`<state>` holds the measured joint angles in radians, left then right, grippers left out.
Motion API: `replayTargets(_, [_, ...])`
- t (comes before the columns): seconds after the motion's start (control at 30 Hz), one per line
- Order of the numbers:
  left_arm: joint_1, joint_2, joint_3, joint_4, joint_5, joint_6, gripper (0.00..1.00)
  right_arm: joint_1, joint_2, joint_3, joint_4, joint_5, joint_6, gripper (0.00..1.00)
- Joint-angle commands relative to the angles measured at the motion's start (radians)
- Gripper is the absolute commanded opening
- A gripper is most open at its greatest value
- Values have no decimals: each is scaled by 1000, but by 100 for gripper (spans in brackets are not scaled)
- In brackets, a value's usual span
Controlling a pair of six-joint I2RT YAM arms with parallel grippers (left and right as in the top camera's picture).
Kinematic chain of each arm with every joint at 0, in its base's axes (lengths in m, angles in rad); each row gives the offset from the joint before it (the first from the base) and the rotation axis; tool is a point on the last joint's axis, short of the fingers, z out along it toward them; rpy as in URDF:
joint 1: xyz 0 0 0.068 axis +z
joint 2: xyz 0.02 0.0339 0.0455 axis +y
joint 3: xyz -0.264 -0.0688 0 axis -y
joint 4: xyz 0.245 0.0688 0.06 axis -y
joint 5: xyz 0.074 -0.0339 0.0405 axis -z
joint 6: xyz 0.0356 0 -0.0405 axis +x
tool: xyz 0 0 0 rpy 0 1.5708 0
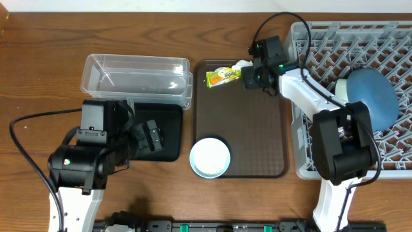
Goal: Sort waste into correct bins and load items into the dishwasher rack
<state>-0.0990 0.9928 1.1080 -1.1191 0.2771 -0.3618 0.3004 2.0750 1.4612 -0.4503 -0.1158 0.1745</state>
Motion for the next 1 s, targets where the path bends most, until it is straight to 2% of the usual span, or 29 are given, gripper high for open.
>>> replayTargets(0.0, [3,2,10,-2,-17,12,92,-7,-106,34,-63,-55,-23,64])
replayTargets(0.37, [3,2,10,-2,-17,12,92,39,-576,34,-380,-102,-26,78])
replayTargets(0.4, [3,2,10,-2,-17,12,92,49,-617,34,-402,-101,-26,84])
replayTargets(0.43, [3,2,10,-2,-17,12,92,58,-650,34,-419,-102,-26,99])
replayTargets(0.67, [3,2,10,-2,-17,12,92,119,-852,34,-587,-102,-18,99])
replayTargets(0.8, [3,2,10,-2,-17,12,92,120,-915,35,-637,-101,-18,99])
replayTargets(0.97, [3,2,10,-2,-17,12,92,115,-970,34,-793,-43,-42,99])
